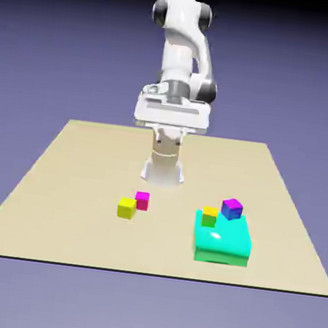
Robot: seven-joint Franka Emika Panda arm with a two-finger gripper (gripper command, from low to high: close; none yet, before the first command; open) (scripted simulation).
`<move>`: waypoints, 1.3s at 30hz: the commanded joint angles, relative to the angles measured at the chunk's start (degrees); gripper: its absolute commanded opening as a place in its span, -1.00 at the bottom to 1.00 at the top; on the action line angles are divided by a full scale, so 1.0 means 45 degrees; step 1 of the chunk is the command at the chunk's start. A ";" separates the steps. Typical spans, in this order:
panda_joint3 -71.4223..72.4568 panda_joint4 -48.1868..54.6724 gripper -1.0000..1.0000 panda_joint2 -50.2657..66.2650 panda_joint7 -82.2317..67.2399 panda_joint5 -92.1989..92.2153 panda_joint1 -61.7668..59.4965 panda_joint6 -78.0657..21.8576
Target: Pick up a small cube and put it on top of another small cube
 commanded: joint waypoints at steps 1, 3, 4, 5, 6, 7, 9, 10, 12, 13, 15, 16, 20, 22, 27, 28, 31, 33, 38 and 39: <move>-0.0090 -0.0215 0.00 0.0425 -0.0040 -0.0146 -0.0206 -0.0554; -0.0269 -0.0645 0.00 0.1274 -0.0119 -0.0438 -0.0617 -0.1662; -0.0359 -0.0859 0.00 0.1699 -0.0159 -0.0583 -0.0822 -0.2216; -0.0448 -0.1074 0.00 0.2123 -0.0198 -0.0729 -0.1028 -0.2769; -0.0538 -0.1289 0.00 0.2548 -0.0238 -0.0875 -0.1233 -0.3323; -0.0627 -0.1504 0.00 0.2972 -0.0278 -0.1021 -0.1439 -0.3877; -0.0807 -0.1933 0.00 0.3821 -0.0357 -0.1312 -0.1850 -0.4984; -0.0896 -0.2148 0.00 0.4246 -0.0397 -0.1458 -0.2055 -0.5538; -0.0965 -0.2312 0.00 0.4569 -0.0427 -0.1569 -0.2212 -0.5960; -0.1015 -0.2308 0.00 0.5030 -0.0374 -0.1645 -0.2196 -0.5504; -0.1115 -0.2300 0.00 0.5952 -0.0268 -0.1796 -0.2164 -0.4589; -0.1165 -0.2296 0.00 0.6413 -0.0215 -0.1871 -0.2148 -0.4132; -0.1365 -0.2281 0.00 0.8258 -0.0003 -0.2173 -0.2085 -0.2304; -0.1403 -0.2278 -1.00 0.8611 0.0038 -0.2230 -0.2073 -0.1954; -0.1203 -0.2293 -1.00 0.6767 -0.0174 -0.1929 -0.2136 -0.3782; -0.1153 -0.2297 -1.00 0.6306 -0.0227 -0.1853 -0.2152 -0.4239; -0.1003 -0.2309 -1.00 0.4922 -0.0386 -0.1627 -0.2200 -0.5610; -0.0965 -0.2312 -1.00 0.4569 -0.0427 -0.1569 -0.2212 -0.5960; 0.0466 -0.0078 -1.00 0.4851 -0.2174 -0.1778 0.0095 -0.7688; 0.0752 0.0369 -1.00 0.4907 -0.2524 -0.1820 0.0556 -0.8034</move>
